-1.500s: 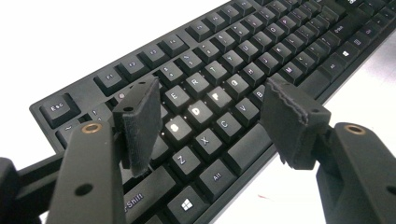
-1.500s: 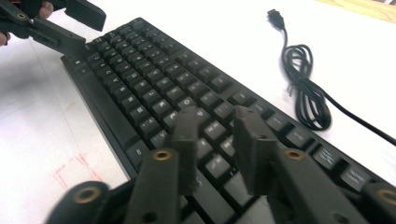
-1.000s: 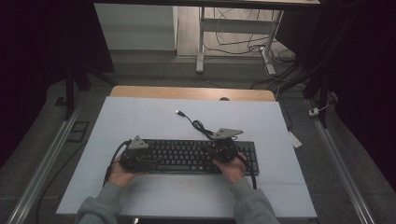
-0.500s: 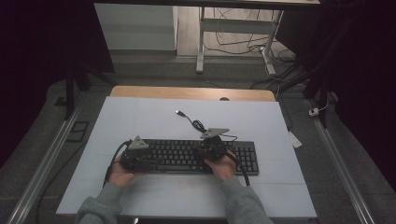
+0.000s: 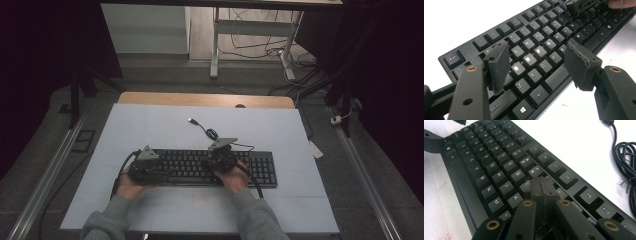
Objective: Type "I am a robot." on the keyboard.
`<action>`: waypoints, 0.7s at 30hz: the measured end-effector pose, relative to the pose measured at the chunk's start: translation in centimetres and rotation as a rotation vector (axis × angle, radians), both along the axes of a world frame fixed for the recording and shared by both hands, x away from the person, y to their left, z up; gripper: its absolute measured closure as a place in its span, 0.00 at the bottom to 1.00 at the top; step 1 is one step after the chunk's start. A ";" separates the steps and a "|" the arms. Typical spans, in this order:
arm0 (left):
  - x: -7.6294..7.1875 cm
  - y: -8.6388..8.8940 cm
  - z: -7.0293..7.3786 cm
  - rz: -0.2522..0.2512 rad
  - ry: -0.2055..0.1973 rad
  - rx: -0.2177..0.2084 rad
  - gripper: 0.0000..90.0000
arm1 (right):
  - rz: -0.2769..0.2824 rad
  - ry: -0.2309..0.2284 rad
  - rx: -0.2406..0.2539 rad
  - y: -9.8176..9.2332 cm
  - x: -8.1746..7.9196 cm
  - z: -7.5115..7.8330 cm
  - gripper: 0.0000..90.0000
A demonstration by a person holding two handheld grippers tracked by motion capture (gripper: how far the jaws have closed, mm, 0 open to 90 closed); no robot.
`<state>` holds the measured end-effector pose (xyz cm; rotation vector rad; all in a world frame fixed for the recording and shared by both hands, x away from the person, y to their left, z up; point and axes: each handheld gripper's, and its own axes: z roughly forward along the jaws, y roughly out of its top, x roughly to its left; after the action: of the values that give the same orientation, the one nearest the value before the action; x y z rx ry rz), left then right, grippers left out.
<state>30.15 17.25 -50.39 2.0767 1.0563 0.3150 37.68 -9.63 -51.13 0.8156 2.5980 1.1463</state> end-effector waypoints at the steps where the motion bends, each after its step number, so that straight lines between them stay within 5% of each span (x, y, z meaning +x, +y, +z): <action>1: 0.0 0.0 0.0 0.000 0.000 0.000 0.41 | 0.002 -0.001 -0.001 0.0 0.0 -0.1 0.99; 8: 0.0 0.0 0.0 0.000 0.001 0.004 0.41 | 0.000 -0.014 -0.030 0.3 -0.1 -0.4 1.00; 21: -0.1 0.2 0.1 0.007 -0.008 -0.003 0.40 | 0.003 -0.047 0.054 -1.3 -1.1 0.9 0.95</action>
<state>30.00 17.44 -50.25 2.0681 1.0586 0.3244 36.59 -10.92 -50.25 0.7856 2.5419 1.2268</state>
